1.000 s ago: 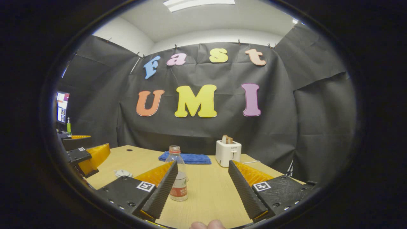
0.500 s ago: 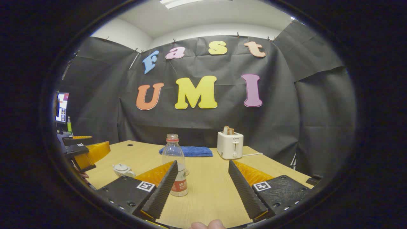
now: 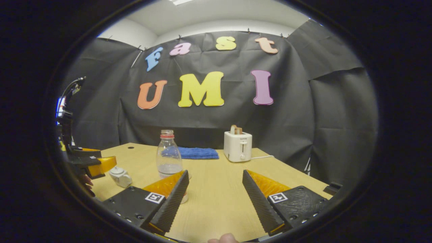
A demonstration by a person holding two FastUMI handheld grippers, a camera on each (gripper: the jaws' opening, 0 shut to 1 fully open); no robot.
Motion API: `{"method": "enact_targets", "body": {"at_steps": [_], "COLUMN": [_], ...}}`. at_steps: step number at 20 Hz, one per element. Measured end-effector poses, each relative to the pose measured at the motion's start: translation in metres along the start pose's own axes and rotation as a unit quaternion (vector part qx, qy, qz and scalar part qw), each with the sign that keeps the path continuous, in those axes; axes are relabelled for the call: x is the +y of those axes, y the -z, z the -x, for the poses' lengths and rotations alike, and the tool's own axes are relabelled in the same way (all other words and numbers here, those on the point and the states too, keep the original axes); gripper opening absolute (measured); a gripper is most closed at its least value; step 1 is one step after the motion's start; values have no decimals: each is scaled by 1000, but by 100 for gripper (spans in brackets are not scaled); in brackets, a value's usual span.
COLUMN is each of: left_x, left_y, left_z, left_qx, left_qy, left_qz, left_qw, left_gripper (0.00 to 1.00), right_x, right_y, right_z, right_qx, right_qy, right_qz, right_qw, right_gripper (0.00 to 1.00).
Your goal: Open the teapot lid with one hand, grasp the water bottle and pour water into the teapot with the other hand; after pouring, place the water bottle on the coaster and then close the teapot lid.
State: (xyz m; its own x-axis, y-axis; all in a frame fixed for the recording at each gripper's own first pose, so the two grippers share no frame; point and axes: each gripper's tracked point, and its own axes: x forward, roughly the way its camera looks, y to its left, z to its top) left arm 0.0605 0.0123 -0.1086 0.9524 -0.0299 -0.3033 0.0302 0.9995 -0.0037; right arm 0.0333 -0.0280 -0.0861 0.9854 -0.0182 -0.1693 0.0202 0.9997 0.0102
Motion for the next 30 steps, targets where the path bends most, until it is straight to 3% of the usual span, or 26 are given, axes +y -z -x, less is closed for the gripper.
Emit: {"method": "enact_targets", "body": {"at_steps": [6, 9, 14, 20, 25, 30], "left_x": [12, 14, 8, 5, 6, 11], "left_y": [18, 28, 33, 31, 10, -24], "left_z": [-25, -30, -32, -33, -27, -8], "left_qx": [42, 59, 66, 70, 52, 19], "left_qy": [-8, -10, 4, 11, 19, 29], "left_qz": [-8, -12, -15, -14, 5, 18], "left_qw": [999, 998, 998, 997, 998, 999], "left_gripper": [74, 57, 39, 7, 3, 3], "right_x": [-14, -13, -15, -17, -4, 42], "right_y": [4, 10, 11, 12, 12, 15], "right_z": [-7, -10, -11, -9, -8, -6], "right_qx": [8, 15, 16, 14, 13, 17], "right_qy": [15, 14, 15, 13, -15, -90], "right_qz": [-7, -10, -11, -15, -31, -23], "right_qw": [1000, 1000, 1000, 1000, 999, 996], "right_gripper": [96, 96, 96, 96, 96, 96]}}
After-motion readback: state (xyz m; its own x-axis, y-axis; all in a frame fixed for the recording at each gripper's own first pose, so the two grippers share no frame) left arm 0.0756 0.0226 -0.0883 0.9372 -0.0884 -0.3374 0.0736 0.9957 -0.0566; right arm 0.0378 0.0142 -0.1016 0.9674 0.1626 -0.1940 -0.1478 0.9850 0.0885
